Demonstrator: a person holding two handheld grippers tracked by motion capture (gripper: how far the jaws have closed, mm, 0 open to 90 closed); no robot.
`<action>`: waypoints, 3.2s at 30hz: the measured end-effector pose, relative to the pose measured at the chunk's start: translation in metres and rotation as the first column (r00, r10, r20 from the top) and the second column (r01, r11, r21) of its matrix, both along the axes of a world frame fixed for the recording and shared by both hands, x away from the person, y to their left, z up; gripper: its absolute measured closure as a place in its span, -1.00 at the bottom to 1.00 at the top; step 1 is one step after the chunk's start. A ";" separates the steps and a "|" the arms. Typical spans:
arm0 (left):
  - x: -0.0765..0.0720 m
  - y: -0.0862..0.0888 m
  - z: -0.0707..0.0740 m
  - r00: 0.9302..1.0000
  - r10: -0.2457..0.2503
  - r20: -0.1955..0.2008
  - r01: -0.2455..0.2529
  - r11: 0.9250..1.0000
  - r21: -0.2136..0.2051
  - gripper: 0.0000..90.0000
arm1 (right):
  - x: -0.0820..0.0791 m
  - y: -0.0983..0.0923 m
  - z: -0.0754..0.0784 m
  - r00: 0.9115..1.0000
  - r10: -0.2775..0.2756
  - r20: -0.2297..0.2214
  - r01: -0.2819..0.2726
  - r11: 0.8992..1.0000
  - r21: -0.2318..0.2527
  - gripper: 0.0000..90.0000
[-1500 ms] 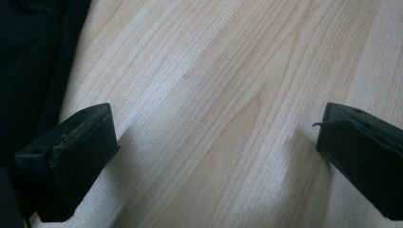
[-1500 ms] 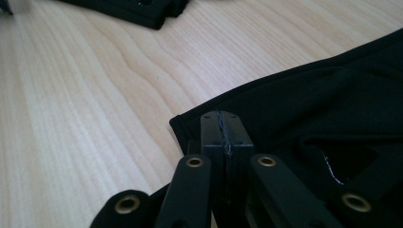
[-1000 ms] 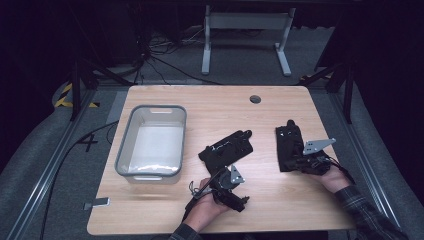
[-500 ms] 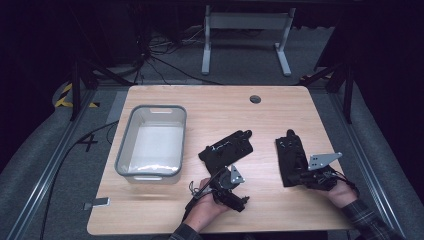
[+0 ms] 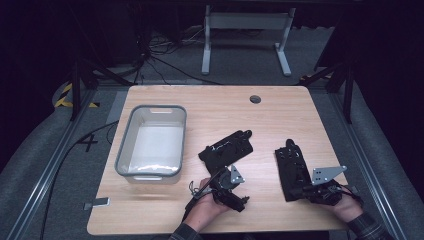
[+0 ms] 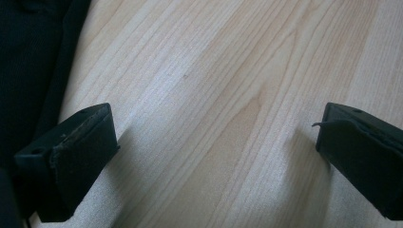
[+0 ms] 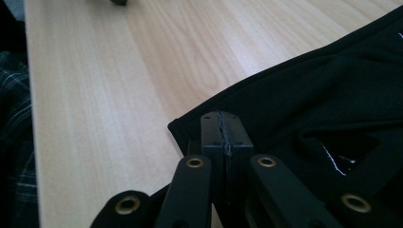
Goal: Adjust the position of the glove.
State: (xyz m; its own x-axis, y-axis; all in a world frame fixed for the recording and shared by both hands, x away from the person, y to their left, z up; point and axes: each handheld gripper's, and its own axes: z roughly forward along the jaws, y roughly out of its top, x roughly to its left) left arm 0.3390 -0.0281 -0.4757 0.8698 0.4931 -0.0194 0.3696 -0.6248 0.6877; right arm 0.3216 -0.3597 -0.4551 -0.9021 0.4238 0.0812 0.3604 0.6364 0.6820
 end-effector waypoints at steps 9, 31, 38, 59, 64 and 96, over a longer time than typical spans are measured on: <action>0.000 0.000 0.000 1.000 0.000 0.000 0.000 1.000 0.000 -1.00 | -0.014 0.003 0.000 0.999 0.033 0.002 -0.033 0.999 -0.003 1.00; 0.000 0.000 0.000 1.000 0.000 0.000 0.000 1.000 -0.001 -1.00 | 0.025 -0.038 0.019 0.980 -0.176 0.093 0.170 0.983 0.065 0.14; 0.000 0.000 0.000 1.000 -0.003 0.000 0.003 1.000 0.000 -1.00 | 0.040 -0.069 0.011 0.945 -0.307 0.116 0.302 0.951 0.063 -0.12; 0.001 0.002 0.010 1.000 -0.023 0.000 0.023 1.000 0.000 -0.93 | 0.050 -0.088 -0.010 0.898 -0.421 0.128 0.421 0.907 0.022 -0.65; 0.006 0.002 0.020 1.000 -0.022 -0.003 0.022 1.000 -0.013 -0.87 | 0.050 -0.088 -0.010 0.898 -0.421 0.126 0.422 0.906 0.022 -0.66; 0.083 0.004 0.034 0.976 0.209 -0.066 -0.201 0.973 0.111 0.99 | 0.050 -0.088 -0.010 0.899 -0.420 0.126 0.421 0.907 0.022 -0.66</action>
State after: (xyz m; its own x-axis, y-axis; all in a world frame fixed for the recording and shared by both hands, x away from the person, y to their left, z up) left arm 0.4216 -0.0239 -0.4420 0.7479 0.6635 -0.0216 0.5460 -0.5963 0.5885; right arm 0.3720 -0.4478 -0.4654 -0.6423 0.7661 -0.0233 0.5076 0.4480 0.7359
